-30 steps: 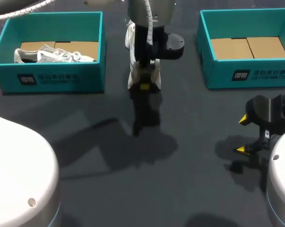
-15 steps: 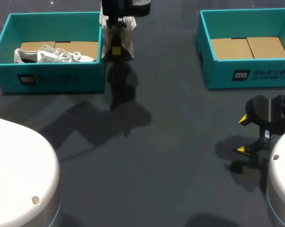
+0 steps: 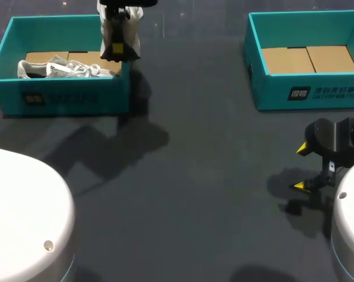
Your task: Take the shoe out of the shoebox, open the shoe tongue, remove and reinsert the insole, then place the shoe into the shoebox
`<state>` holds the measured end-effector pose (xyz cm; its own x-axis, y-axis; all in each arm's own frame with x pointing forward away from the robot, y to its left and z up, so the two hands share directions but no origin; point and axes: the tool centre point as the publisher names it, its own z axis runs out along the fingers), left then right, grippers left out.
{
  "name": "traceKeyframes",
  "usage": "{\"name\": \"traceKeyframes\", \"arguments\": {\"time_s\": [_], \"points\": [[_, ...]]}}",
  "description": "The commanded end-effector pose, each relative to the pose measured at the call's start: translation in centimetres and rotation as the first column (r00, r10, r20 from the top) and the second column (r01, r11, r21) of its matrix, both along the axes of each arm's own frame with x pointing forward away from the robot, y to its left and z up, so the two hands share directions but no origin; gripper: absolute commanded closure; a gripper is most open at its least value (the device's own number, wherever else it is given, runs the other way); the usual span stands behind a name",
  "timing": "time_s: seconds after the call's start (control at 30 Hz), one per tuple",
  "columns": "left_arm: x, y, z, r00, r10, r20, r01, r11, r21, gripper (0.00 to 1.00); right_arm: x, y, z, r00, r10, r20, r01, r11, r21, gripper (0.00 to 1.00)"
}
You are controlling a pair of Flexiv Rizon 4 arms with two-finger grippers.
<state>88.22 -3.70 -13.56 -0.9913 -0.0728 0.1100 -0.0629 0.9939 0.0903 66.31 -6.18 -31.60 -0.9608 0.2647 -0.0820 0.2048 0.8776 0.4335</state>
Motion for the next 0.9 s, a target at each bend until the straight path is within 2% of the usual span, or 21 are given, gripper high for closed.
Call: {"name": "traceKeyframes", "arguments": {"time_s": [0.03,0.2,0.37,0.57,0.9], "points": [[1.7,1.7,0.0,1.000,0.000,0.014,0.000,1.000,0.006,1.00,-0.2,0.0,0.1,1.000,-0.001,0.002,0.001,1.000,-0.003,0.00],[6.6,6.8,-0.2,0.999,0.032,0.014,-0.032,0.999,0.015,1.00,-0.2,0.0,0.1,1.000,-0.001,0.002,0.001,1.000,-0.003,0.00],[10.7,11.1,-0.5,0.998,0.069,0.001,-0.069,0.998,0.016,1.00,-0.2,0.0,0.1,1.000,-0.001,0.002,0.001,1.000,-0.003,0.00],[15.1,15.9,-1.1,0.994,0.065,0.087,-0.072,0.994,0.085,1.00,-0.2,0.0,0.1,1.000,-0.001,0.002,0.001,1.000,-0.003,0.00],[15.1,15.9,-1.1,0.994,0.065,0.087,-0.072,0.994,0.085,1.00,-0.2,0.0,0.1,1.000,-0.001,0.002,0.001,1.000,-0.003,0.00]]}}
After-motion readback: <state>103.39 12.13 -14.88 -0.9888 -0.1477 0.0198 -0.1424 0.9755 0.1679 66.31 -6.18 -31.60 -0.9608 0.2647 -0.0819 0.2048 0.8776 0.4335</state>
